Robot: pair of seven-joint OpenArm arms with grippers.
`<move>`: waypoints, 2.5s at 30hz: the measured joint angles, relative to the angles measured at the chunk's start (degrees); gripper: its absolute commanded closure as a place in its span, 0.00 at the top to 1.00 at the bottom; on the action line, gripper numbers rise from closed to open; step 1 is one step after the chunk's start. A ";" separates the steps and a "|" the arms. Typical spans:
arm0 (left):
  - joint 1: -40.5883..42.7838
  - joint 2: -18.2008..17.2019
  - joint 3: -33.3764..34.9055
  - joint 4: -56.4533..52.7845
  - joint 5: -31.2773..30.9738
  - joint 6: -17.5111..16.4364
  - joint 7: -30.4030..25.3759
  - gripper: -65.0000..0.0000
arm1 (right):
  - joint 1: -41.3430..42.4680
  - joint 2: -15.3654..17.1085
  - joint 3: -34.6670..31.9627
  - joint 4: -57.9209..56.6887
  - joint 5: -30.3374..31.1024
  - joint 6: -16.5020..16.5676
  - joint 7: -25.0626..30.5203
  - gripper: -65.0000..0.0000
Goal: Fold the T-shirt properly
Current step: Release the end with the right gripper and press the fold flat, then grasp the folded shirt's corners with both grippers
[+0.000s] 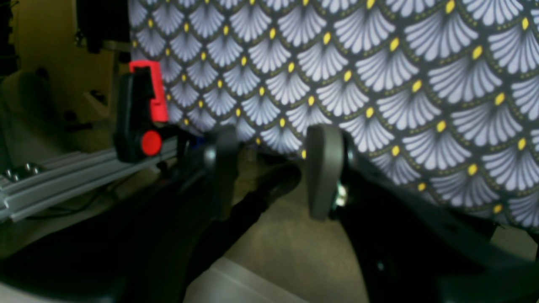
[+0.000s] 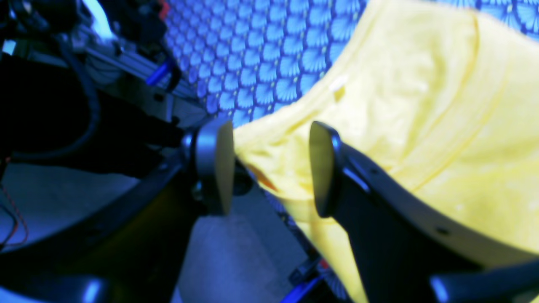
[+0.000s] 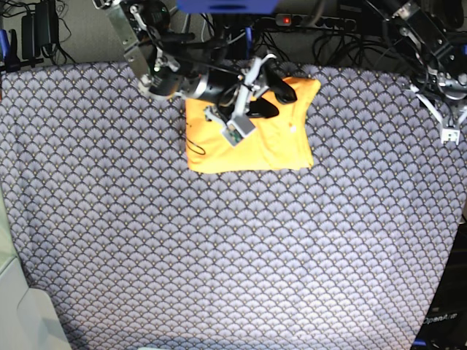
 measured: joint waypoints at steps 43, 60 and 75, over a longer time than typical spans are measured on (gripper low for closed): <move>12.94 -14.03 51.93 9.09 -0.02 0.00 -0.22 0.00 | 8.33 11.10 8.96 7.48 0.31 -3.08 -8.92 0.00; 11.39 -15.21 81.61 6.05 31.21 0.00 -0.26 0.00 | 12.83 12.50 16.59 7.28 0.28 -3.08 -15.19 0.00; 8.79 -14.29 85.57 -2.58 34.73 1.05 1.81 0.00 | 12.83 12.31 16.59 7.26 0.28 -3.08 -14.99 0.00</move>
